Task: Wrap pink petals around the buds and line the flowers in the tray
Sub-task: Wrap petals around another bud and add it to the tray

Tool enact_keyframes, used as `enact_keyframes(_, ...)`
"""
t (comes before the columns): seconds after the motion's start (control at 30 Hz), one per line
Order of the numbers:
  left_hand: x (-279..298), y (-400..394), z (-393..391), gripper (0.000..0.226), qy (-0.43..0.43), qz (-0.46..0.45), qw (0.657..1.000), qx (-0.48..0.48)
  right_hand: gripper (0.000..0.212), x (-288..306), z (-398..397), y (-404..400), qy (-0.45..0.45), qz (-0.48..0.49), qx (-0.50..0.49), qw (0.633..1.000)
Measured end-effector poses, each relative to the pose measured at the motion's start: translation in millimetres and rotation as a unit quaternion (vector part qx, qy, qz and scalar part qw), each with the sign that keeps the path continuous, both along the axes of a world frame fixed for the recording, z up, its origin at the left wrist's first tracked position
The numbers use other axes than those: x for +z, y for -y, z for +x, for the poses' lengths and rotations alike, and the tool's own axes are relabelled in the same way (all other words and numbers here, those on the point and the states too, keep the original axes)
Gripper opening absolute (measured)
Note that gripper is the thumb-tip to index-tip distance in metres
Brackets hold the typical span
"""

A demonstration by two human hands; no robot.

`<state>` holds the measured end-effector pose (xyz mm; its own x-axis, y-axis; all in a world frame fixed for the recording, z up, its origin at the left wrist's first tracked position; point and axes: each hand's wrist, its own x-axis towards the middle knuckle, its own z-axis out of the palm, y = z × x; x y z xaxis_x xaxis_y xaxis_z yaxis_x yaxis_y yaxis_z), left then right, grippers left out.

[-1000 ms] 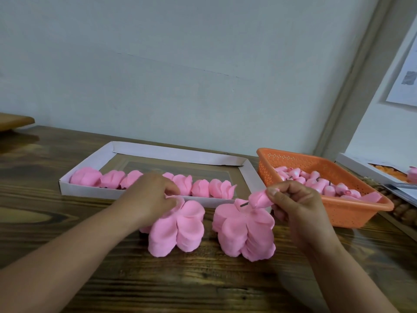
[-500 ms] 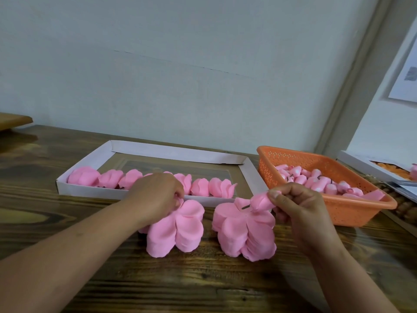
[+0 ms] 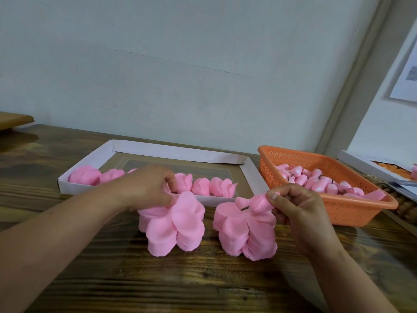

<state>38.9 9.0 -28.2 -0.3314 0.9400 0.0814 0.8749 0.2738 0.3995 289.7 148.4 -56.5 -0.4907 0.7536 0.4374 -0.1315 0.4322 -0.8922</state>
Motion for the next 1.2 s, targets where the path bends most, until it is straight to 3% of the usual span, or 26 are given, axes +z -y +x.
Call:
enact_keyframes(0.13, 0.4, 1.6, -1.8, 0.007, 0.048, -0.024, 0.998, 0.01, 0.013, 0.6, 0.4, 1.5, 0.0, -0.001, -0.001, 1.0)
enact_keyframes(0.23, 6.4, 7.8, 6.3, 0.013, 0.193, 0.059, 0.979, 0.038, 0.013, 0.3, 1.1, 0.6, 0.003, -0.002, -0.002, 1.0)
enact_keyframes(0.3, 9.9, 10.7, 15.5, 0.008, 0.359, 0.104, 0.926, 0.054, 0.013, 0.6, 1.5, 0.2, -0.005, -0.005, -0.001, 1.0)
enact_keyframes(0.4, 12.6, 14.2, 33.5, 0.008, 0.567, 0.133, 0.81, 0.068, 0.012, 5.6, 0.0, 4.4, -0.029, 0.0, 0.012, 1.0)
enact_keyframes(0.53, 3.1, 12.2, 52.3, 0.018, 0.694, 0.173, 0.694, 0.088, 0.014, 21.9, -2.5, 15.1, -0.059, 0.019, 0.034, 0.997)
enact_keyframes(0.6, -6.2, 9.3, 57.6, 0.017, 0.721, 0.18, 0.663, 0.094, 0.018, 32.5, -3.9, 20.5, -0.071, 0.036, 0.043, 0.996)
enact_keyframes(0.63, -8.8, 8.1, 60.7, 0.012, 0.729, 0.168, 0.656, 0.094, 0.019, 38.0, -5.0, 23.6, -0.074, 0.05, 0.049, 0.995)
enact_keyframes(0.7, -12.7, 5.4, 66.6, 0.022, 0.736, 0.152, 0.653, 0.093, 0.015, 48.1, -6.1, 29.2, -0.079, 0.082, 0.045, 0.992)
enact_keyframes(0.87, -17.3, -1.7, 76.0, 0.021, 0.721, 0.167, 0.666, 0.095, 0.011, 67.1, -8.6, 40.1, -0.091, 0.173, -0.02, 0.981)
enact_keyframes(1.2, -22.0, -1.0, 81.0, 0.027, 0.705, 0.165, 0.684, 0.083, 0.02, 45.2, -32.0, 47.5, 0.098, 0.183, 0.056, 0.977)
